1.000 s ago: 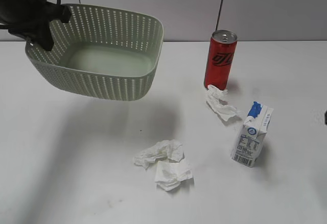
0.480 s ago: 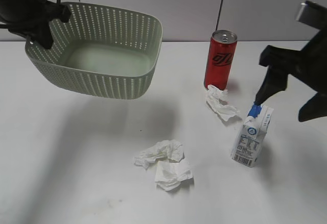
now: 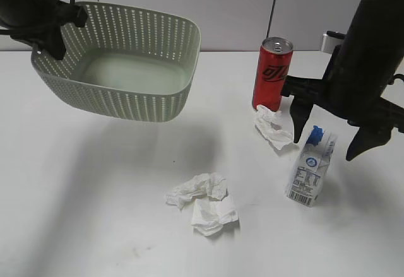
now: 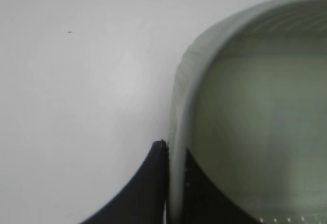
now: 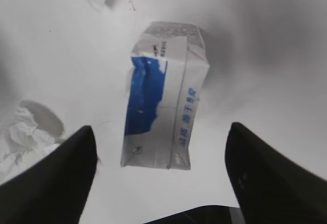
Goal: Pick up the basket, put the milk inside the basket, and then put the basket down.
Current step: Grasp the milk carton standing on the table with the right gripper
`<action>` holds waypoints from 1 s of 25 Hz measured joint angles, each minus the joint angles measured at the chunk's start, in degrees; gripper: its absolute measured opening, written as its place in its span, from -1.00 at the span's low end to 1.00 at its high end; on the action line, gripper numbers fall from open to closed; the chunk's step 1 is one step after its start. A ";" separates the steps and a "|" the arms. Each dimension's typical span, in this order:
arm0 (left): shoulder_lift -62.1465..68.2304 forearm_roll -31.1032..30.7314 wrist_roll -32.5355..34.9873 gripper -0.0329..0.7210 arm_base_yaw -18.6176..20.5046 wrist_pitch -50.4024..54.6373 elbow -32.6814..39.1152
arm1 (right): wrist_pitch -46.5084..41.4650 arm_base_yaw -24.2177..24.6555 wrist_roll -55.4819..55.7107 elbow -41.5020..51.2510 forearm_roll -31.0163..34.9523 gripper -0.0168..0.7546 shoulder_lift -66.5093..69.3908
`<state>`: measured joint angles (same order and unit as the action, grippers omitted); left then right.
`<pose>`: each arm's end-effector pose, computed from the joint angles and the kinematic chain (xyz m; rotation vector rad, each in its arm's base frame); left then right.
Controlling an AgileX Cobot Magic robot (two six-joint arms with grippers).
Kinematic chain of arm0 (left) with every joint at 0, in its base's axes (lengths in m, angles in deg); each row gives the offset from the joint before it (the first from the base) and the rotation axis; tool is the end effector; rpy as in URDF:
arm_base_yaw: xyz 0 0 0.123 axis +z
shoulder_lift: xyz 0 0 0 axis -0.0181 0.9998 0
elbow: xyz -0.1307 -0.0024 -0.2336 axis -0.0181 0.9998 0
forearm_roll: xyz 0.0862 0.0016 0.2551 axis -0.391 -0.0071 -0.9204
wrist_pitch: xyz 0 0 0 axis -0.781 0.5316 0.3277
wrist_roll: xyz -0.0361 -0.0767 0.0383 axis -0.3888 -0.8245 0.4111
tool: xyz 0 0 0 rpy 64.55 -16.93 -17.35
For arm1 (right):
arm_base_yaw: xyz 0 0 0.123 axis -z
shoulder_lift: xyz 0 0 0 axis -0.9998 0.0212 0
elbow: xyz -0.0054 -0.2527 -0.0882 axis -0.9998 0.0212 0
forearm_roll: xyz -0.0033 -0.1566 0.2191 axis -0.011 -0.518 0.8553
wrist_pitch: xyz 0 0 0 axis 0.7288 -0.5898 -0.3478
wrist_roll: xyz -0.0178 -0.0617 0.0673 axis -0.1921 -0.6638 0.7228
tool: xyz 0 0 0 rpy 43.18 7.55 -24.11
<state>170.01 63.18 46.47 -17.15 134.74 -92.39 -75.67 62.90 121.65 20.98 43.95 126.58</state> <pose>0.3728 -0.1166 0.2603 0.2403 2.7637 -0.2340 0.3002 0.1485 0.1848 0.6963 3.0324 0.0901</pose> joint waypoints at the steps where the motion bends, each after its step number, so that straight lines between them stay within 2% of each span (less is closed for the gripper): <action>1: 0.00 0.00 0.00 -0.91 0.00 -0.01 0.00 | -0.12 0.00 0.72 -0.07 -0.14 0.58 0.43; 13: 0.00 0.06 0.00 -0.91 0.00 -0.12 0.00 | 2.09 0.00 1.48 -0.13 -0.57 0.56 6.38; 16: 0.00 0.06 0.00 -0.91 0.00 -0.12 0.00 | 2.07 0.00 1.48 -0.14 -0.57 0.41 7.77; 22: 0.00 0.06 0.00 -0.91 0.00 0.32 0.00 | 2.10 -0.11 1.48 -0.19 -0.38 -0.17 8.75; 25: 0.00 0.12 0.00 -0.91 0.00 0.89 0.00 | 2.10 -0.11 1.48 -0.25 -0.38 -0.17 8.67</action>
<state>170.01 63.29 46.47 -17.15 135.63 -92.39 -73.56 62.79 123.13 20.73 43.57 135.26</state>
